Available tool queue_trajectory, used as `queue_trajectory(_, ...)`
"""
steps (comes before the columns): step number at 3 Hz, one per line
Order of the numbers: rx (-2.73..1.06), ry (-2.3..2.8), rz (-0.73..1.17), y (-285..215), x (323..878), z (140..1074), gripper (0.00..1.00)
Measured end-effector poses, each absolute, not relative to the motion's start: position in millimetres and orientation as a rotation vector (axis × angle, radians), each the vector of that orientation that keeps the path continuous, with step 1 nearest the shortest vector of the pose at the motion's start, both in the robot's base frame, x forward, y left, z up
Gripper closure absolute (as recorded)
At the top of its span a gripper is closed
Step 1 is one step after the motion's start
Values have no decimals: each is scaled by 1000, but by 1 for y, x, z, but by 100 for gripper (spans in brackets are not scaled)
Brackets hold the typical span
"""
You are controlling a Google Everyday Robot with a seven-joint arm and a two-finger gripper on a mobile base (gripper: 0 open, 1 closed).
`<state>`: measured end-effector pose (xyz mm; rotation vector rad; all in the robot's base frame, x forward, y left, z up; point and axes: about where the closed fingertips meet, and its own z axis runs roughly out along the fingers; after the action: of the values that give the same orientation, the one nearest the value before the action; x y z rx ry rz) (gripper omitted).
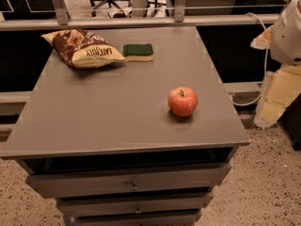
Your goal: Move apple near brown chip bag
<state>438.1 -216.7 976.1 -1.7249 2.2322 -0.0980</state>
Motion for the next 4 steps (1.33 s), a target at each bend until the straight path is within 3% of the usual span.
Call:
queue_trajectory(1,-1725,2232,-98,-217,438,976,0)
queue_trajectory(4,-1189,2003,425,-217,476,930,0)
